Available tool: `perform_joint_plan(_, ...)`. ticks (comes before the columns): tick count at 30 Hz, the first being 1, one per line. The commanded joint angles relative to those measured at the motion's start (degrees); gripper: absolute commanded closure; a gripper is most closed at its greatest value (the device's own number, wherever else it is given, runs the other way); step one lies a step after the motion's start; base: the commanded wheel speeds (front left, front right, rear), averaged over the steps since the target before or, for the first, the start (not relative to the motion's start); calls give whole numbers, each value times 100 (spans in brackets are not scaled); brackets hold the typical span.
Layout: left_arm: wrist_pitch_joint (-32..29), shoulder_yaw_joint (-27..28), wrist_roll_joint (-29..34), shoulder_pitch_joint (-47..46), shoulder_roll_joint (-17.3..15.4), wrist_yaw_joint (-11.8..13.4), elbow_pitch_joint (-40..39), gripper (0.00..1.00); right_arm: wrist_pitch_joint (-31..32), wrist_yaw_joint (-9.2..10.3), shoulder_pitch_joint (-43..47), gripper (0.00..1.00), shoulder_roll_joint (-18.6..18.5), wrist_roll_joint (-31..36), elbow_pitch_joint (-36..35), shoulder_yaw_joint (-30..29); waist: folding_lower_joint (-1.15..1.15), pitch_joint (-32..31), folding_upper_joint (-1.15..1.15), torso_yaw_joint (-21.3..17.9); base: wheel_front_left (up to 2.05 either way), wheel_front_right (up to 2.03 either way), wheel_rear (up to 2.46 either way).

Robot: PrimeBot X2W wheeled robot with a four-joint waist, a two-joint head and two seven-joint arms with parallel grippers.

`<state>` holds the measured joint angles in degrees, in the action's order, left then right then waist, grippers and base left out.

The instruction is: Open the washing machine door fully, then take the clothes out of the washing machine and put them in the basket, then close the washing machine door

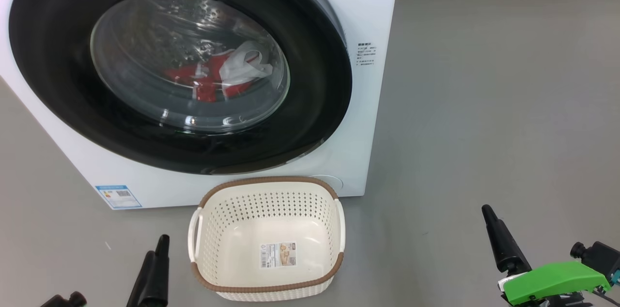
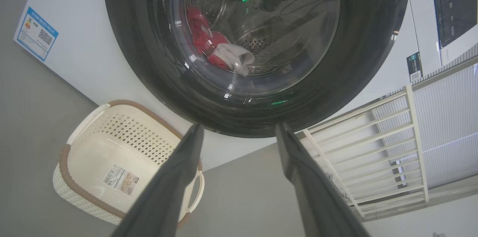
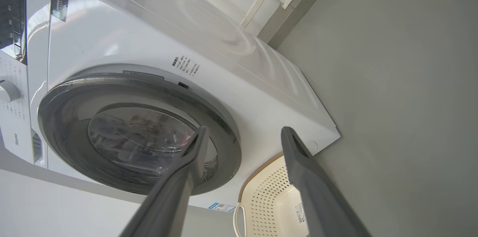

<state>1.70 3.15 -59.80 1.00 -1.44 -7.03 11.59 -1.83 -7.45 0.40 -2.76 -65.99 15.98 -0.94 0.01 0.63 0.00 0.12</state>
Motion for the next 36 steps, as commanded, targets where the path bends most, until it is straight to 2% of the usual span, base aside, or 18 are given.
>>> perform_joint_plan(1,63,61,166,-78,-81,-21,-195,0,-59,-1,-76,0,-99,148,-182,71,0,1,0,-1,0,0,0)
perform_joint_plan(36,657,-70,2979,165,-111,27,-674,0,-648,-2,50,0,-238,2595,-364,423,0,8,0,-18,0,0,0)
